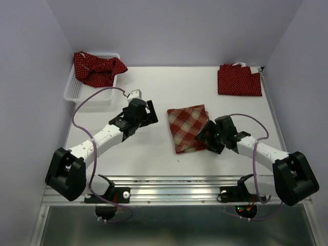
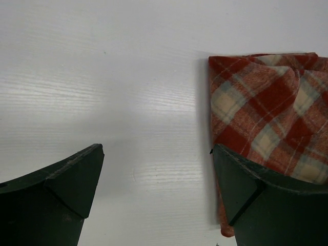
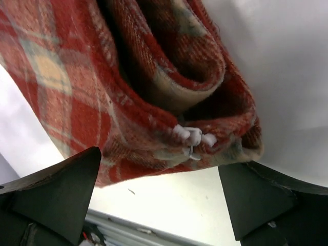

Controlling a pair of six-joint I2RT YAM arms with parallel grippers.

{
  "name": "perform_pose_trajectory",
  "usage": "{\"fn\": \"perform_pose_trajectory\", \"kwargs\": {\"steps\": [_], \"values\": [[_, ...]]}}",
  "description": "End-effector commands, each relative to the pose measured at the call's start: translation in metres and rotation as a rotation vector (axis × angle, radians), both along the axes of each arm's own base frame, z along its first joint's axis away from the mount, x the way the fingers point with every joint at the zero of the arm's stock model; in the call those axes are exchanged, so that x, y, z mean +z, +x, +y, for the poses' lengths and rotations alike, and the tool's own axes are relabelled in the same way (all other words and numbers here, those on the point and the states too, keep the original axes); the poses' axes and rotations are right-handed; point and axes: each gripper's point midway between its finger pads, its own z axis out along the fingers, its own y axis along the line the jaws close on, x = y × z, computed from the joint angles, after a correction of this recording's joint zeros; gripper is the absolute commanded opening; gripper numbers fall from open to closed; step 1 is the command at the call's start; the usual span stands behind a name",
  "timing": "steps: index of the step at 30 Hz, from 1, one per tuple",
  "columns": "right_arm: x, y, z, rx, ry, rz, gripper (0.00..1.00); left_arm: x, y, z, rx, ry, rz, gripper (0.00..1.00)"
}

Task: Fold and stack the skirts
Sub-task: Neatly place the folded skirt to the corner

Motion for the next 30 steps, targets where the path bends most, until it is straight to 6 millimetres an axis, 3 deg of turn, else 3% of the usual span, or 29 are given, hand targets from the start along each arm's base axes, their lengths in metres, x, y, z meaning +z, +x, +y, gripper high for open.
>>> {"fn": "perform_pose_trajectory", "kwargs": {"steps": [1, 8, 16, 17, 19, 20, 21, 25, 30], "values": [[0.030, 0.052, 0.000, -0.059, -0.050, -0.153, 1.00, 0.017, -0.002, 0.014, 0.020, -0.012, -0.055, 0.99], [0.047, 0.116, -0.002, -0.105, -0.149, -0.220, 1.00, 0.015, -0.008, 0.025, 0.035, -0.008, -0.047, 0.99], [0.028, 0.192, 0.025, 0.057, -0.170, -0.206, 1.00, 0.006, -0.018, 0.036, 0.058, 0.002, -0.020, 0.99], [0.029, 0.209, 0.030, 0.085, -0.191, -0.227, 1.00, 0.004, -0.019, 0.038, 0.060, 0.005, -0.013, 0.99], [0.032, 0.227, 0.031, 0.107, -0.234, -0.258, 1.00, 0.004, -0.021, 0.039, 0.064, -0.003, -0.010, 0.99], [0.022, 0.235, 0.029, 0.143, -0.281, -0.259, 1.00, 0.005, -0.021, 0.039, 0.061, -0.010, -0.012, 0.99], [0.042, 0.256, 0.028, 0.139, -0.297, -0.312, 1.00, 0.005, -0.022, 0.038, 0.060, -0.017, -0.012, 0.99], [0.047, 0.270, 0.025, 0.185, -0.376, -0.274, 1.00, 0.006, -0.023, 0.038, 0.058, -0.021, -0.014, 0.99], [0.041, 0.250, 0.030, 0.253, -0.342, -0.249, 1.00, 0.008, -0.022, 0.041, 0.064, -0.014, -0.023, 0.99]]}}
